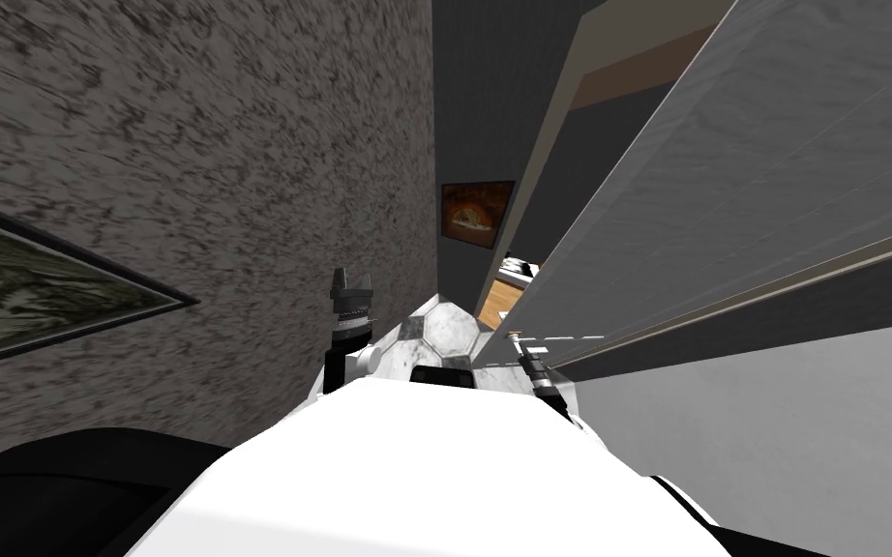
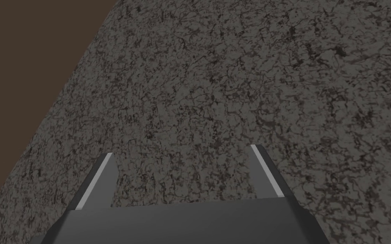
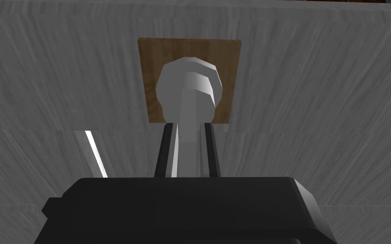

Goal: Pull the door open

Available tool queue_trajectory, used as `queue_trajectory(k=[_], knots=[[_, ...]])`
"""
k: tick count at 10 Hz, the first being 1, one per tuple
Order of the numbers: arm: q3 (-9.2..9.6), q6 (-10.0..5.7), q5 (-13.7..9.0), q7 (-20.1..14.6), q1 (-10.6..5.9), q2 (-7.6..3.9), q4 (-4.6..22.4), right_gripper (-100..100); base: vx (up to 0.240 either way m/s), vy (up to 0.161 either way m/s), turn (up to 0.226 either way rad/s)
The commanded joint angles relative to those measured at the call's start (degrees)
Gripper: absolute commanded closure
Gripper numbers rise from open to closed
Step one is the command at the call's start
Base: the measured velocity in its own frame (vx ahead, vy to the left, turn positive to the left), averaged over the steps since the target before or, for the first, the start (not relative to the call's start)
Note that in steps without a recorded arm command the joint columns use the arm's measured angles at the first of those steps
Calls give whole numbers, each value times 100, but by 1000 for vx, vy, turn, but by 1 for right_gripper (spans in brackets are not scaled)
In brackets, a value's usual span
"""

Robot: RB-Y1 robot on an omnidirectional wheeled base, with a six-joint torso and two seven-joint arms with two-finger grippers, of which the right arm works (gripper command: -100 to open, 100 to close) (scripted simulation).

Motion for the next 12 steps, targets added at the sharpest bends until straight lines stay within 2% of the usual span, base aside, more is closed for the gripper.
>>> queue_trajectory(k=[1,5,6,8,9,12], knots=[[89,125,-69,113,42,28,-177,100,-176,-66,84],[172,285,-164,237,100,45,-417,100,-86,-36,45],[172,285,-164,237,100,45,-417,100,-51,-27,29],[230,396,-230,320,142,59,-583,100,-64,-31,52],[316,565,-329,445,206,82,-833,100,-142,-112,131],[402,733,-427,565,272,108,-1079,100,-164,-70,78]])
